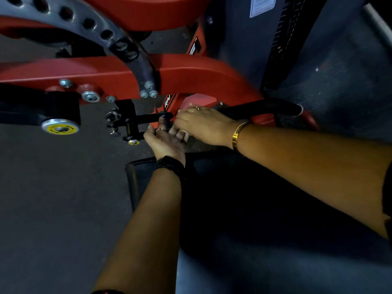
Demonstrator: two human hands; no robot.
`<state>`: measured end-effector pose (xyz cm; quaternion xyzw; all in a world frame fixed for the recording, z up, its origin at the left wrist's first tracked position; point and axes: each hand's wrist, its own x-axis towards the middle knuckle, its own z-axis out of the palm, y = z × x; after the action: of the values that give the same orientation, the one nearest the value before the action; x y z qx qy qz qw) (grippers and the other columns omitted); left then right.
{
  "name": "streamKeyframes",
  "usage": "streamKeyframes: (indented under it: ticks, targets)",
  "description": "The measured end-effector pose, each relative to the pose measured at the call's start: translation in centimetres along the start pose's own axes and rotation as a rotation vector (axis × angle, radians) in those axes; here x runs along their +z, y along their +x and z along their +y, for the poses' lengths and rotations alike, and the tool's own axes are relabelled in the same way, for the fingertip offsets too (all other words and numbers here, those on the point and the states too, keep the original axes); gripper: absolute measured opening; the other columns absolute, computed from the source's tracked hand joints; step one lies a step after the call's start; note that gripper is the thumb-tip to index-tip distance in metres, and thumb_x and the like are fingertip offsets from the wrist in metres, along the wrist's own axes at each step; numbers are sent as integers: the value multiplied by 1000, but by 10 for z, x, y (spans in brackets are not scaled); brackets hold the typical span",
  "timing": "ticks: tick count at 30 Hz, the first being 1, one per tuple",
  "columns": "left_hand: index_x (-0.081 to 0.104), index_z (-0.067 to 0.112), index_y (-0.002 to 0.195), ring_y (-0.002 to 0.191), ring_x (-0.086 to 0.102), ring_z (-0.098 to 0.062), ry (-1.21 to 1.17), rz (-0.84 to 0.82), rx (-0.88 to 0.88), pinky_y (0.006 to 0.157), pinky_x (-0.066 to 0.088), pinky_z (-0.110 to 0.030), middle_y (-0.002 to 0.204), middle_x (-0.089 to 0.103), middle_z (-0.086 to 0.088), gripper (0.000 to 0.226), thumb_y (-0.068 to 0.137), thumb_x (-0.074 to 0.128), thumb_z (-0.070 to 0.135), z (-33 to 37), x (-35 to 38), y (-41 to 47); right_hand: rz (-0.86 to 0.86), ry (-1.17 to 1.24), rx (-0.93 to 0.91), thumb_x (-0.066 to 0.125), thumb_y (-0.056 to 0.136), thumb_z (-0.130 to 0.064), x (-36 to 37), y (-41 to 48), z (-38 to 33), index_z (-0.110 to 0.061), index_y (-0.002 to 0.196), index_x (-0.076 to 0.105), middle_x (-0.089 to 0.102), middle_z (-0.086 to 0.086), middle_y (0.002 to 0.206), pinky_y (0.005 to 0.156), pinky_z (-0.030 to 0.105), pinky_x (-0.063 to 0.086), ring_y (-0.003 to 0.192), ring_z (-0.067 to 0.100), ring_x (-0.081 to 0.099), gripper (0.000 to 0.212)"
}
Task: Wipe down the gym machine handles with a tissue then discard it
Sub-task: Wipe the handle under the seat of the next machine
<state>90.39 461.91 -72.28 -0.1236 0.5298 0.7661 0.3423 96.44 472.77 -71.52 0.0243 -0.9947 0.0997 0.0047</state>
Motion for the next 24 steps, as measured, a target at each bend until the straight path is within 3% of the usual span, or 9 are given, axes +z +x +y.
streamKeyframes:
  ticks: [2, 4, 6, 10, 13, 16, 18, 21, 24]
  targets:
    - [43, 18, 142, 83, 57, -18, 57, 8, 17, 73, 41, -32, 97, 64, -7, 58, 98, 18, 47, -1, 2, -2, 72, -87, -180, 37, 91, -4, 5, -13, 14, -10, 132, 53, 52, 7, 139, 111, 34, 30, 132, 27, 45, 44]
    - [43, 15, 143, 96, 57, -20, 129, 10, 60, 79, 42, -33, 117, 62, -7, 56, 100, 17, 39, -2, 5, -4, 95, -153, -214, 31, 93, -5, 14, -30, 32, -14, 143, 42, 42, 4, 148, 111, 35, 29, 134, 23, 42, 52]
    - [44, 9, 143, 96, 58, -24, 210, 2, 101, 83, 43, -36, 113, 63, -11, 54, 100, 18, 30, -5, 9, -10, 127, -174, -129, 34, 91, 0, 24, -50, 48, -13, 146, 34, 39, 7, 150, 111, 39, 33, 134, 24, 43, 57]
    - [45, 15, 142, 131, 47, -28, 366, -26, 135, 114, 32, -43, 140, 51, -13, 49, 98, 24, 24, -11, 13, -14, 258, -241, 196, 34, 88, 0, 43, -73, 45, -4, 143, 37, 44, 15, 145, 109, 48, 34, 132, 29, 45, 56]
    - [47, 15, 140, 130, 48, -27, 381, 0, 129, 107, 35, -37, 141, 51, -12, 50, 96, 27, 26, -11, 15, -11, 303, -150, 272, 26, 85, -3, 47, -61, 16, 1, 140, 42, 45, 19, 143, 111, 47, 28, 133, 33, 44, 58]
    - [43, 10, 144, 120, 53, -21, 366, -14, 114, 104, 39, -34, 138, 53, -10, 51, 99, 19, 18, -11, 16, -8, 280, -172, 142, 24, 85, -3, 46, -46, -3, -4, 146, 33, 34, 15, 152, 115, 41, 20, 140, 28, 33, 62]
    - [43, 7, 144, 127, 50, -24, 349, -33, 112, 107, 38, -36, 141, 51, -13, 51, 99, 19, 16, -12, 16, -8, 258, -221, 63, 23, 88, -2, 43, -49, -1, -7, 148, 29, 28, 12, 155, 117, 39, 18, 142, 25, 28, 61]
    - [46, 9, 140, 131, 47, -29, 408, -15, 139, 104, 41, -35, 142, 50, -14, 49, 98, 20, 14, -13, 16, -10, 236, -242, -20, 27, 90, -2, 45, -70, 23, -9, 148, 31, 33, 7, 154, 115, 38, 22, 140, 23, 34, 58]
    - [49, 11, 138, 130, 48, -26, 452, -13, 165, 102, 42, -32, 141, 52, -10, 48, 98, 23, 13, -14, 16, -12, 248, -266, 37, 31, 93, -1, 48, -102, 57, -10, 147, 27, 36, 8, 152, 113, 41, 27, 137, 24, 38, 55]
